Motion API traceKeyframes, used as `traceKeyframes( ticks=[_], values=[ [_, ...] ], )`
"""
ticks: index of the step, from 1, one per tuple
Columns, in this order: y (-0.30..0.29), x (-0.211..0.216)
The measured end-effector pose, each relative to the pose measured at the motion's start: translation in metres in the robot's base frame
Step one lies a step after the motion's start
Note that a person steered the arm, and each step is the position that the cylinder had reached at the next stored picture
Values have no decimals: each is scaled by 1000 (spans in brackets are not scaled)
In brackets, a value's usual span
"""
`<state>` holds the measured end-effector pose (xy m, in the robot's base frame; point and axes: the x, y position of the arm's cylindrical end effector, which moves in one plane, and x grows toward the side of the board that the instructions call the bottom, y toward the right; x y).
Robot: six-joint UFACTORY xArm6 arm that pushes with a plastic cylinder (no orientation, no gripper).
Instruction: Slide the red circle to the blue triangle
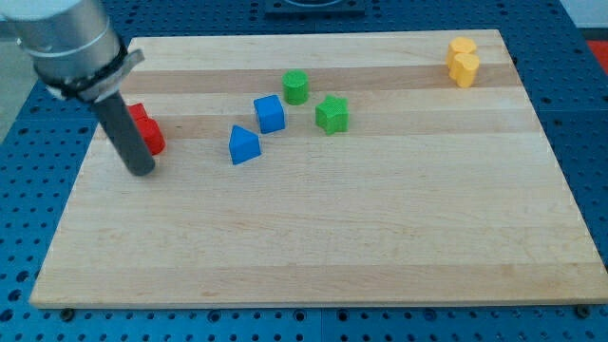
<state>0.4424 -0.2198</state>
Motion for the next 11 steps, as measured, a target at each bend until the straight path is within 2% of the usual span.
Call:
traceKeyframes(
  ticks=[2,3,4,5,6,7,8,9,10,11],
  values=[
    [6,-46],
    [6,-37],
    [-29,28],
    [-85,60],
    [-85,53],
    [-84,-35],
    [-74,-156],
    [-61,-196],
    [-17,-89],
    [-14,-79]
  ],
)
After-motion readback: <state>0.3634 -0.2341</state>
